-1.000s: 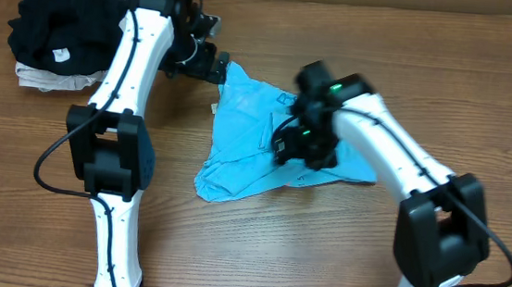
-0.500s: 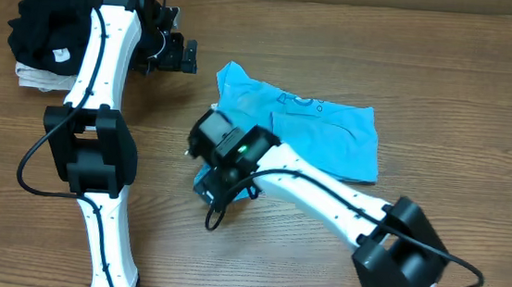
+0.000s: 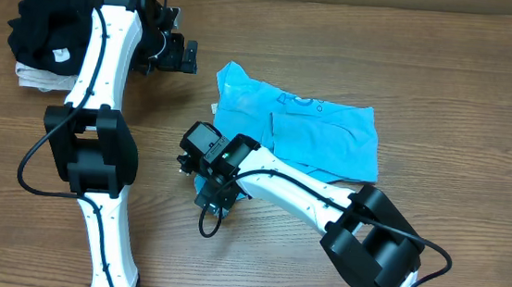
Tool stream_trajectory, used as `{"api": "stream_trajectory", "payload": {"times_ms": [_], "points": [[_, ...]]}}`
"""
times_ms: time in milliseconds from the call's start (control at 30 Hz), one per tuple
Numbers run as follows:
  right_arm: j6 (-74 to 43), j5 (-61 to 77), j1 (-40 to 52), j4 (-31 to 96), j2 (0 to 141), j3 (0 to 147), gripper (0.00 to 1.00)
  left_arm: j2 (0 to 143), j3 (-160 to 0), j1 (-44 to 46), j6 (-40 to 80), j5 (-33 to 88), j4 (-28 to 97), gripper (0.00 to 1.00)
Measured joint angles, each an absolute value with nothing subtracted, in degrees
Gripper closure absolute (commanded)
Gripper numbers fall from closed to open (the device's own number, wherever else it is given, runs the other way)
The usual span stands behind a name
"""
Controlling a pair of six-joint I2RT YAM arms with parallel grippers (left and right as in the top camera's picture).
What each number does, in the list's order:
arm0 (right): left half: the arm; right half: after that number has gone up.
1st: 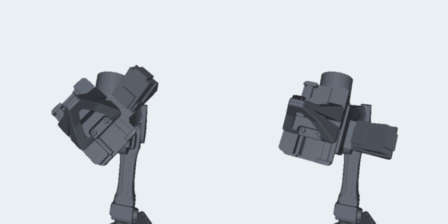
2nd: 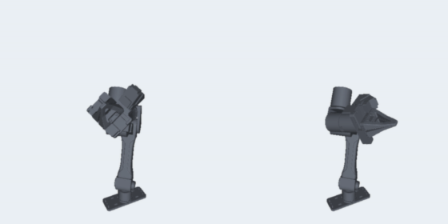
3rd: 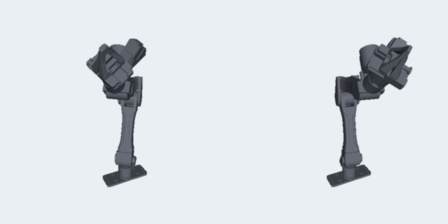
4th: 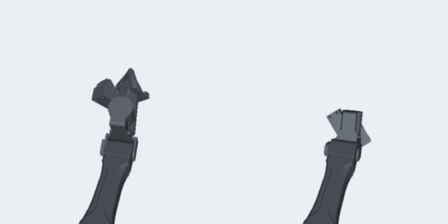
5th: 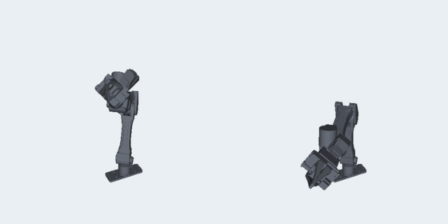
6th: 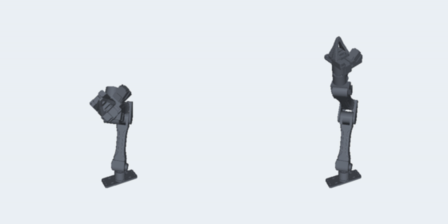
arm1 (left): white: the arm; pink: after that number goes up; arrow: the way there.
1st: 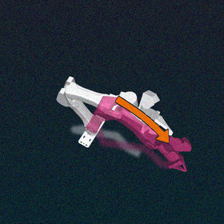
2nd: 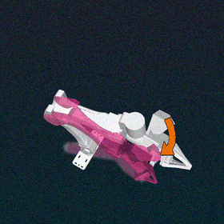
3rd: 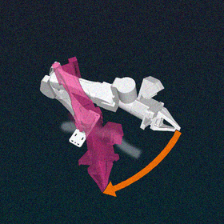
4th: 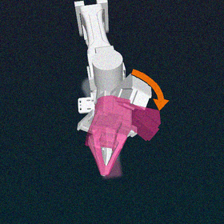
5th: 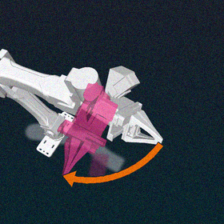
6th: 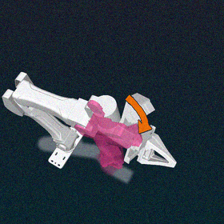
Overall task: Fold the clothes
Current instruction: 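Press and fold the shirt's right part further left with the right gripper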
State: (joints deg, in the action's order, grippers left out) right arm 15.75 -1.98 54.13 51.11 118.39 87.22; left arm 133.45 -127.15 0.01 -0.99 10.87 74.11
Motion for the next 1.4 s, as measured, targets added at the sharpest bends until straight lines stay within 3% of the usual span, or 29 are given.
{"api": "stream_trajectory", "payload": {"times_ms": [67, 133, 233, 367, 433, 733, 1100, 1400], "points": [[16.7, -2.2, 54.1, 50.9, 118.6, 87.2, 0.39, 133.4, -127.2, 0.0, -1.0, 10.6, 74.1, 0.00], [17.0, -2.4, 54.1, 50.7, 118.6, 87.2, 0.60, 133.4, -127.2, 0.0, -1.0, 10.4, 74.1, 0.00], [17.1, -2.5, 54.1, 50.3, 118.6, 87.2, 0.64, 133.4, -127.2, 0.0, -1.0, 10.2, 74.1, 0.00], [17.3, -2.8, 54.1, 50.1, 118.6, 87.2, 0.90, 133.4, -127.2, 0.0, -1.0, 9.6, 74.1, 0.00], [17.6, -2.9, 54.1, 50.5, 118.6, 87.3, 0.95, 133.4, -127.2, 0.0, -1.0, 9.3, 74.1, 0.00], [15.8, -3.2, 50.7, 59.6, 119.0, 98.7, 0.96, 133.4, -127.2, 0.0, -1.0, 8.8, 74.1, 0.00], [15.2, -2.8, 35.9, 56.8, 119.0, 103.6, 0.96, 133.4, -127.2, 0.0, -1.0, 8.7, 74.1, 0.00], [15.2, 3.3, 30.4, 52.1, 119.0, 103.6, 0.92, 133.4, -127.2, -0.1, -1.0, 8.7, 73.9, 0.00]]}}
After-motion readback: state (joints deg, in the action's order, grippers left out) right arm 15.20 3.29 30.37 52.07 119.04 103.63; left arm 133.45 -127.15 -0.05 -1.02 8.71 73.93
